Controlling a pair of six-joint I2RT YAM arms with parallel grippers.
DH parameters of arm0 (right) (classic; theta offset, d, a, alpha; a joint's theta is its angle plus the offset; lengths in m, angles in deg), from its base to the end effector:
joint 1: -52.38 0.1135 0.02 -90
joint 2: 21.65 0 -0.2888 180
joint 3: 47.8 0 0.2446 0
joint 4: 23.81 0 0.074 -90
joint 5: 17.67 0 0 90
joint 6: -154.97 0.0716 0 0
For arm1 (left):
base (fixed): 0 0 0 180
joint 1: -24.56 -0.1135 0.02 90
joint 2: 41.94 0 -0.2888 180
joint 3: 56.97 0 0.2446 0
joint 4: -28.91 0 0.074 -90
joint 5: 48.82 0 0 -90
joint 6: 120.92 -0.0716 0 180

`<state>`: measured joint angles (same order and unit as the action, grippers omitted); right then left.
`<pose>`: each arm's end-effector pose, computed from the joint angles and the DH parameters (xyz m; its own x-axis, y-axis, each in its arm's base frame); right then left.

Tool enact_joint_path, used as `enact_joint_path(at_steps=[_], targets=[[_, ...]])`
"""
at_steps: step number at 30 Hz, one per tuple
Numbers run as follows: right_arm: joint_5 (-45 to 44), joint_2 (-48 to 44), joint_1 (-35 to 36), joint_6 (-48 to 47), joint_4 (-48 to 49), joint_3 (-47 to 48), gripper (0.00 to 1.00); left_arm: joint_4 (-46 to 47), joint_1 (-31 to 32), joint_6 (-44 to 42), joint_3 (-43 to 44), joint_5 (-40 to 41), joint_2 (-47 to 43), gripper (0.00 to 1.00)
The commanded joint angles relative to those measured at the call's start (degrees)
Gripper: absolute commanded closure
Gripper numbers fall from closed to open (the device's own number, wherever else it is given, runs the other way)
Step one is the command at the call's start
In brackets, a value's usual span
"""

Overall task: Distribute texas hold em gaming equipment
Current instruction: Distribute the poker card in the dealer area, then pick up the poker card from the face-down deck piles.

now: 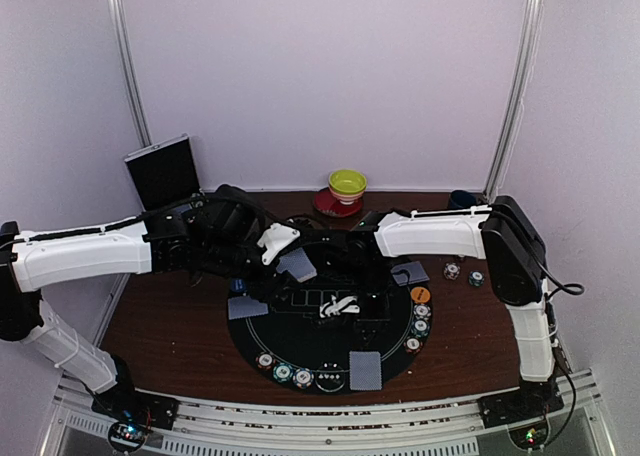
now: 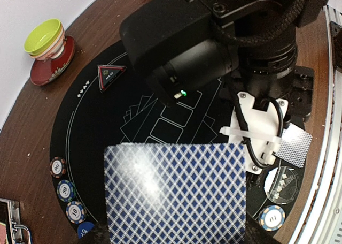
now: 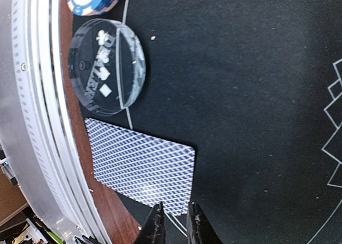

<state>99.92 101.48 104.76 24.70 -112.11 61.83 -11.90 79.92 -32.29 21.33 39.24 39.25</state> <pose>0.2103 0.3272 0.1637 -0.0395 -0.9898 -0.1370 -0.8778 -0.0311 0.4781 0.1829 -0.2690 0.2860 -0.3726 0.5814 -0.7233 0.8453 0.5342 -0.0061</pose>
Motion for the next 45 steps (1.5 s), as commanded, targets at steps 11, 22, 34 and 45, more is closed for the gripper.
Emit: enact_joint_path(at_steps=[11, 22, 34, 45], targets=[[-8.2, -5.1, -1.0, 9.0, 10.1, 0.0, 0.62, 2.7, 0.3, 0.3, -0.5, -0.1, -2.0, 0.37], [-18.4, -14.7, -7.3, 19.4, 23.3, -3.3, 0.03, 2.7, 0.3, 0.4, -0.5, -0.1, -1.9, 0.37], [-9.5, -18.0, -18.1, 35.5, 30.2, -0.2, 0.0, 3.0, 0.3, 0.6, -0.5, 0.1, -1.7, 0.37], [24.9, -15.6, -16.7, 40.6, 38.1, 1.9, 0.0, 3.2, 0.3, 0.1, -0.7, 0.6, -1.1, 0.37]])
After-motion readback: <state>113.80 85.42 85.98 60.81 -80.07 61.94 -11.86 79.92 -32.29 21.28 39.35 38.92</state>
